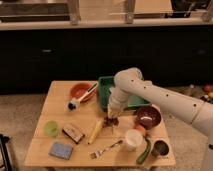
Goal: Place grapes in table surface
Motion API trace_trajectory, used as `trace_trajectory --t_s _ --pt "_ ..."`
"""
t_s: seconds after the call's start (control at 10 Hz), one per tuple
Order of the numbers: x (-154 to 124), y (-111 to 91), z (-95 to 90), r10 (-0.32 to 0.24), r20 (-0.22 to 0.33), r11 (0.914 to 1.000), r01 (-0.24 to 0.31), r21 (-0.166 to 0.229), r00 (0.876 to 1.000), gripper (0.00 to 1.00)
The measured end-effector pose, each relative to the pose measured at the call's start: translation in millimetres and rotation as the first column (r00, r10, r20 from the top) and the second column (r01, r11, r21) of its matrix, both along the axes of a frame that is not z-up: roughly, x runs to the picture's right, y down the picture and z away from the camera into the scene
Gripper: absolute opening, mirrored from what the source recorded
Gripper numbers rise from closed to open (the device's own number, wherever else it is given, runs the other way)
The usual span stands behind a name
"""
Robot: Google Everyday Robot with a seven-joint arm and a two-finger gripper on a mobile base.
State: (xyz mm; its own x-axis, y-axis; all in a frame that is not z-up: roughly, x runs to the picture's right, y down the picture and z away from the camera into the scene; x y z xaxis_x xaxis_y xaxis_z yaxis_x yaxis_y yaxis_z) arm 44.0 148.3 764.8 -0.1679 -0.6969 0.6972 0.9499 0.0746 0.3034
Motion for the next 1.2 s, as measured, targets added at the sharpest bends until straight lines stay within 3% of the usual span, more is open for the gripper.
trace_trajectory --t_s 0.3,0.4,0.8,1.2 --pt "2.4 6.3 -2.7 -0.003 -0.004 1.0 0.003 -0.009 1.0 0.04" --pt "6.1 11.0 -5.1 -0.003 -0.007 0.9999 0.003 -0.017 1.0 0.0" --pt "18.4 28.0 -14.1 -0.013 -0.007 0.9979 0.012 -0.064 1.0 0.0" --pt "20.6 43.2 -6.6 -0.056 -0.027 0.9879 0.052 -0.146 0.998 0.0"
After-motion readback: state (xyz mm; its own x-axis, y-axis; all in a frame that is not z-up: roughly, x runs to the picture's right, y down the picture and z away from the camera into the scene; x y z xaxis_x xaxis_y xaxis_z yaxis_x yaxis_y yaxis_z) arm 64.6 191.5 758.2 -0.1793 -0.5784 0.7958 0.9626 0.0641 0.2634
